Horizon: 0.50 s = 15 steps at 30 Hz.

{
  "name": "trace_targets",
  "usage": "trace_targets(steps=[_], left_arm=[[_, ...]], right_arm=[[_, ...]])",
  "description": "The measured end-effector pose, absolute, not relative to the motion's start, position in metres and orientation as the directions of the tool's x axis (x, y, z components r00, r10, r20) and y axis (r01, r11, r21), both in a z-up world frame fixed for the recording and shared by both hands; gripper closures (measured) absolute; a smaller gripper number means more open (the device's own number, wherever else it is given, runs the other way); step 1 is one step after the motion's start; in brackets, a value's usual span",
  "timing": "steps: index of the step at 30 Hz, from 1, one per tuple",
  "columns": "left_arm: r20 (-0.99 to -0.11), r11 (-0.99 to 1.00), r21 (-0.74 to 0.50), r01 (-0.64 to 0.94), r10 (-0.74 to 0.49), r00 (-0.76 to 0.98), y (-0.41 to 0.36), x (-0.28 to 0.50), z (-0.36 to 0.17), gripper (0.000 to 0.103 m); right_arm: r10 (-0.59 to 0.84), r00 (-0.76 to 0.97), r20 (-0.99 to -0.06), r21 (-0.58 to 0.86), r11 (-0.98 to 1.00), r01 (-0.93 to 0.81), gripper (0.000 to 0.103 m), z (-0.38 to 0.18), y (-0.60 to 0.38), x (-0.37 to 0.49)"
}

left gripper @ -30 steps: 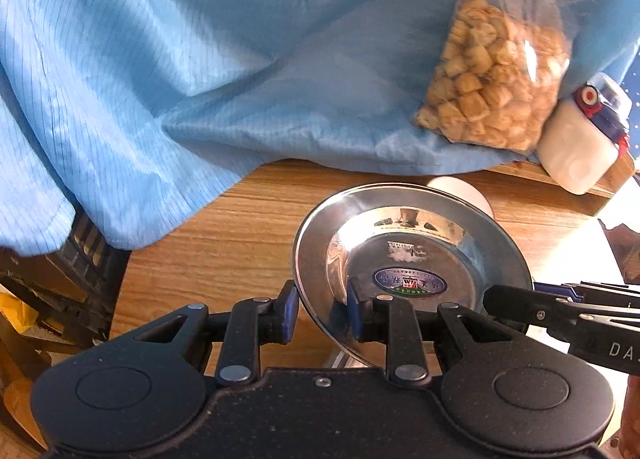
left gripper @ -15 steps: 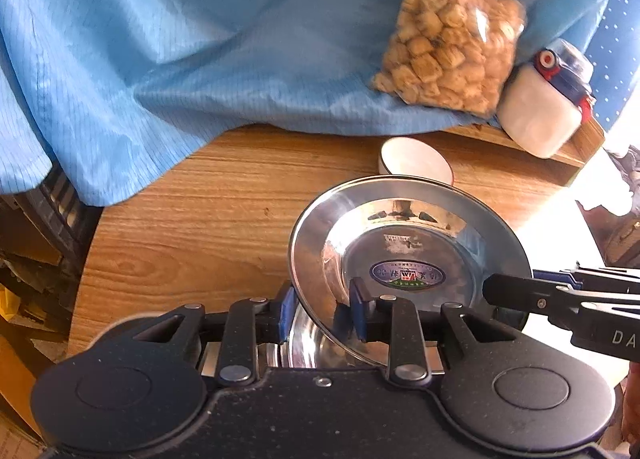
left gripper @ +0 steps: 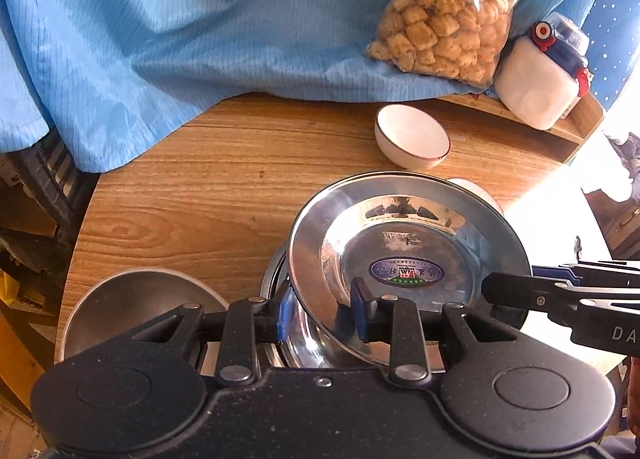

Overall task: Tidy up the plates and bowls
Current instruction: 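Carry the stickered plate onto the steel dish stack and open left gripper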

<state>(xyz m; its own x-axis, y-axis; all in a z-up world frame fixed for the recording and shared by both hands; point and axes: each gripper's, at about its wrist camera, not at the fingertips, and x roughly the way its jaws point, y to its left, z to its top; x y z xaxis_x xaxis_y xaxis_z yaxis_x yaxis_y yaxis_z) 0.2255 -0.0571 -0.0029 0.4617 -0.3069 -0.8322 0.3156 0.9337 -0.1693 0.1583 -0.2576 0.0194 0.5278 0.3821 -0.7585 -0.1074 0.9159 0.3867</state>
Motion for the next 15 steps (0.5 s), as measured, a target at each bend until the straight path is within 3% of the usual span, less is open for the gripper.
trace_targets(steps=[15], left_arm=[[-0.863, 0.939, -0.136, 0.317, -0.27, 0.428, -0.054, 0.219, -0.019, 0.071]], right_arm=[[0.41, 0.443, -0.798, 0.413, 0.906, -0.095, 0.072, 0.007, -0.253, 0.163]])
